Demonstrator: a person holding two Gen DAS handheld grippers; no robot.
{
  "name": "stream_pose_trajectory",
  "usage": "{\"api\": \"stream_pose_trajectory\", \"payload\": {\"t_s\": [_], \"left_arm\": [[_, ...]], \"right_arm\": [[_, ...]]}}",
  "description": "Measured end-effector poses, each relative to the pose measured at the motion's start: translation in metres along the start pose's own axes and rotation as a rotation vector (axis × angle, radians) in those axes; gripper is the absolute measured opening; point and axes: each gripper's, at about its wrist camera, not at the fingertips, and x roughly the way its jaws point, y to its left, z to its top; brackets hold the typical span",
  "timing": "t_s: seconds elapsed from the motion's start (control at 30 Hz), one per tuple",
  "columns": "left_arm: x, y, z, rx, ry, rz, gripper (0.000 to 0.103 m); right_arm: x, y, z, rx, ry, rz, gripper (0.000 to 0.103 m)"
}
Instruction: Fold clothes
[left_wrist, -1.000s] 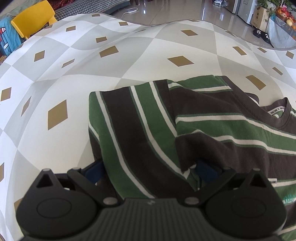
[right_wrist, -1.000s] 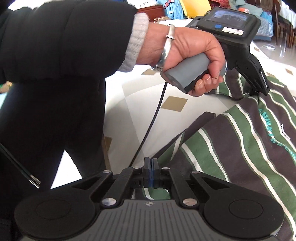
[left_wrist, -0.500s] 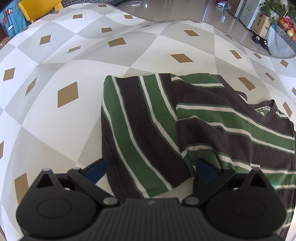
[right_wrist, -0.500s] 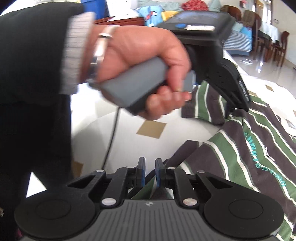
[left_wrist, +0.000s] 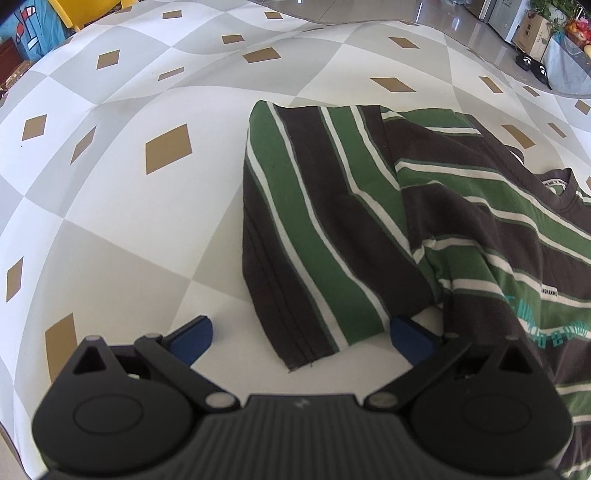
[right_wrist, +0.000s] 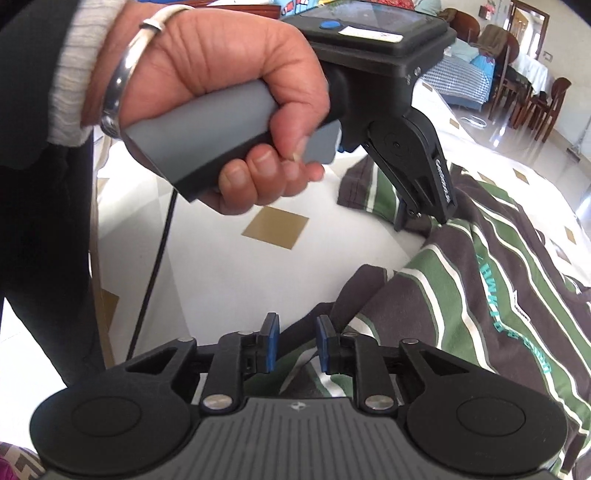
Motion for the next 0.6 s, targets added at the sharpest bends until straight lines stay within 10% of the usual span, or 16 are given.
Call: {"api": "stream_pose_trajectory", "payload": {"t_s": [0.4,0.6], "left_arm": [[0.0018,-0.0029,0.001,0.006,-0.005,0.017,0.103],[0.0016,-0.003,0.0011,0.007,-0.006,0.017,0.103]], "right_arm": [[0.0023,0.0055,-0.0076,-0.051,-0.003,-0.066,0.023],[0.0051,-0.0017,-0.0085,-0.017,-0.007,-0.075,0.008]]}}
